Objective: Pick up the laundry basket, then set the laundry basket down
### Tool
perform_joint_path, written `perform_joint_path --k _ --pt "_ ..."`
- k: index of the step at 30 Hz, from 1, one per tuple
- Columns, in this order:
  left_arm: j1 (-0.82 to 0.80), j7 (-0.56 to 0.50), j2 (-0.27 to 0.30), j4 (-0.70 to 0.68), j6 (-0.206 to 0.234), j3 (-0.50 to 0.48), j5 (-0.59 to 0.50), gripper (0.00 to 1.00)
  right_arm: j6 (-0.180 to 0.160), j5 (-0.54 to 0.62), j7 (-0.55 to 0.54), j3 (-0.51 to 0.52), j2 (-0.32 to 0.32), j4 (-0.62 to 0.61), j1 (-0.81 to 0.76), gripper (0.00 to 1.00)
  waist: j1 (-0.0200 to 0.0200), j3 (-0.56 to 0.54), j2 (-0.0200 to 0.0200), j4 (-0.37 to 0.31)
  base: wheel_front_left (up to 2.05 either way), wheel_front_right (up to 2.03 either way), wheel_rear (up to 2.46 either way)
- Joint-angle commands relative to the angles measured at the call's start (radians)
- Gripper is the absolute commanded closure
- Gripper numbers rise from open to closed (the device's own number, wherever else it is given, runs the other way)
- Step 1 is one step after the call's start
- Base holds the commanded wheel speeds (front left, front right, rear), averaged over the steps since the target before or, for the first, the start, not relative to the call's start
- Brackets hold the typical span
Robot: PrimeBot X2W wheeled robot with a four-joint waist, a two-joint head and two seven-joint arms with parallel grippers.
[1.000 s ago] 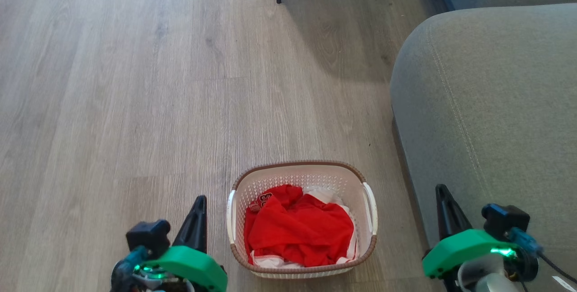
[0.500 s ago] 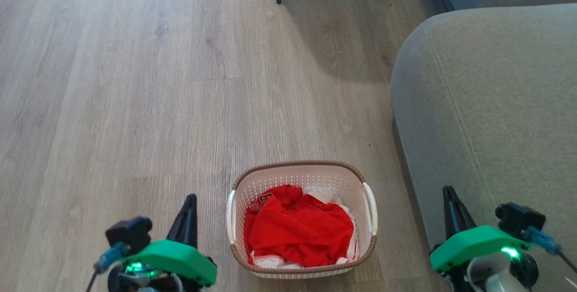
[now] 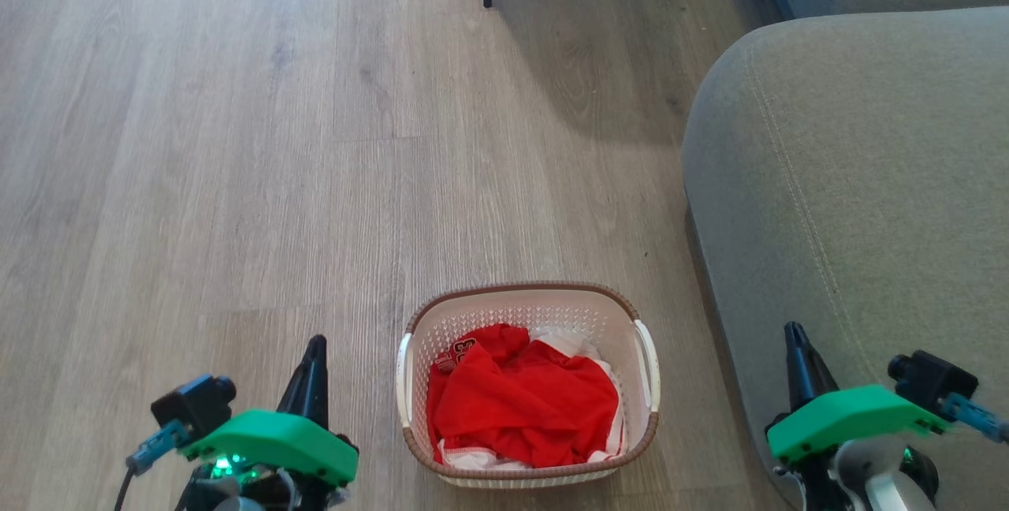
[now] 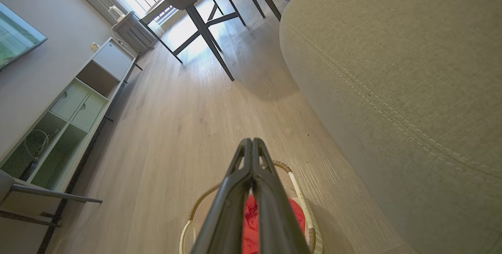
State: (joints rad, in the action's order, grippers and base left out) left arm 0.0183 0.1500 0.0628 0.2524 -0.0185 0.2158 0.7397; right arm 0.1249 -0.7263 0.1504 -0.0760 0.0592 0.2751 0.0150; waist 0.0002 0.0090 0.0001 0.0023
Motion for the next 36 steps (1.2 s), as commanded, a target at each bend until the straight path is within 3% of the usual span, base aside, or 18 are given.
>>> perform_joint_path --k 1,36 --pt "-0.056 -0.004 0.013 -0.026 -0.008 -0.024 0.029 1.0 0.002 -0.032 -0.008 0.004 0.015 -0.033 0.046 1.0 -0.0001 0.0 -0.0001 0.0 0.0 0.0 0.0" --pt "-0.084 -0.097 0.016 -0.019 -0.052 -0.133 0.399 1.0 0.004 -0.405 -0.101 0.064 0.018 -0.033 0.064 1.0 -0.0001 -0.003 -0.0001 -0.001 0.0 0.0 0.0"
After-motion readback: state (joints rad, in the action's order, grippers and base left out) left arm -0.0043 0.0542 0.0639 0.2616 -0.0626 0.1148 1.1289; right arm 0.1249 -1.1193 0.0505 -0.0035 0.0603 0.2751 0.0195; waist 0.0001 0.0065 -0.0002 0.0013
